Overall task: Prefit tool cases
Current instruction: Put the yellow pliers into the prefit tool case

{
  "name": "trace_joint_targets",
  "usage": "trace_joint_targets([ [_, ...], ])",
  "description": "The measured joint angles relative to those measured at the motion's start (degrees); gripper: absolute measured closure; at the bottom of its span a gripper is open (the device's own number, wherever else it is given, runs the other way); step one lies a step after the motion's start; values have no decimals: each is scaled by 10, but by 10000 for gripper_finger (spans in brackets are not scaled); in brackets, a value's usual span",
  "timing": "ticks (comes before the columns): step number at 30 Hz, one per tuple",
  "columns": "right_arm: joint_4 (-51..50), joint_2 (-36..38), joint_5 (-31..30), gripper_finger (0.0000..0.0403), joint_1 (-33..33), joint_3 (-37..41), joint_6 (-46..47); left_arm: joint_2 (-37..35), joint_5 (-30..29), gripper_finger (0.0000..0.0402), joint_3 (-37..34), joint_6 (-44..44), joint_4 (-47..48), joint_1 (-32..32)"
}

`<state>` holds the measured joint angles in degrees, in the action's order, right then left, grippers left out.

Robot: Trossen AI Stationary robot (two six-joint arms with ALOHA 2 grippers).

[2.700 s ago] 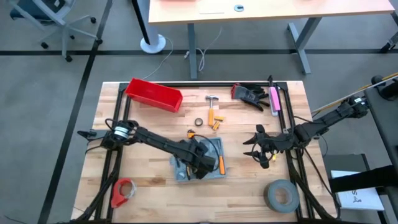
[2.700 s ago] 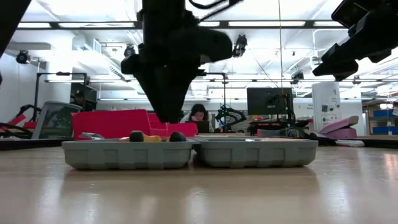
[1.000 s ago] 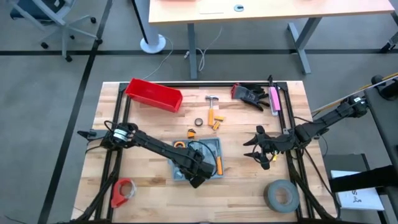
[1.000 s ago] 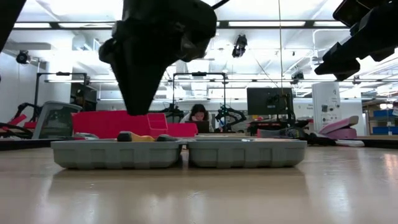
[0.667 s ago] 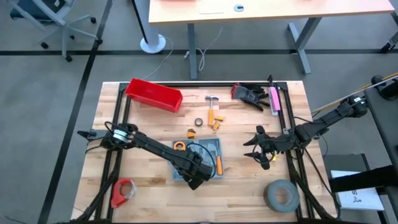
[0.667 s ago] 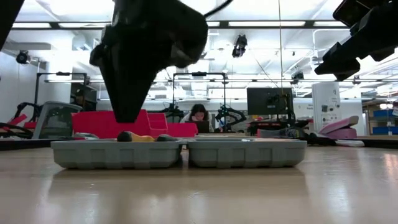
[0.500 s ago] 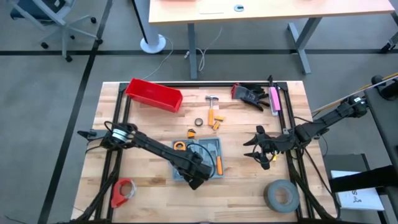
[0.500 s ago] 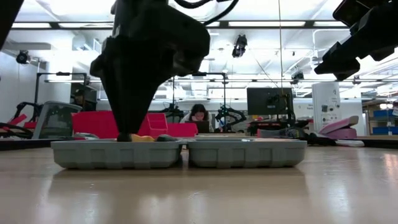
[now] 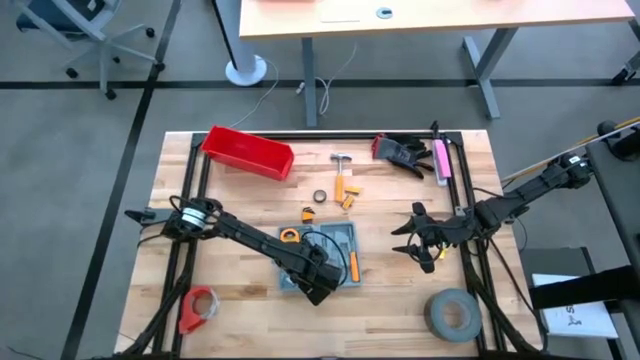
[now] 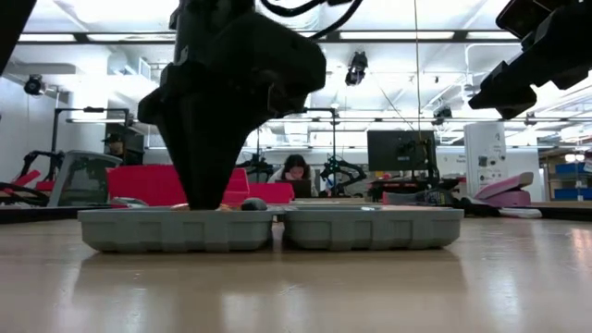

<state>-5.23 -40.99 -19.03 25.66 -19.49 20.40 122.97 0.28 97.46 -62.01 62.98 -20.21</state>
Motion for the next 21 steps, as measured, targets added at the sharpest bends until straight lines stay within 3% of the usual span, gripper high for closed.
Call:
trace_joint_targets([
  [10, 0, 0, 0, 204, 0, 0, -4, -3, -53, 298, 30, 22, -1, 4],
  [21, 0, 0, 0, 204, 0, 0, -3, 7, -59, 299, 29, 61, -43, 20],
])
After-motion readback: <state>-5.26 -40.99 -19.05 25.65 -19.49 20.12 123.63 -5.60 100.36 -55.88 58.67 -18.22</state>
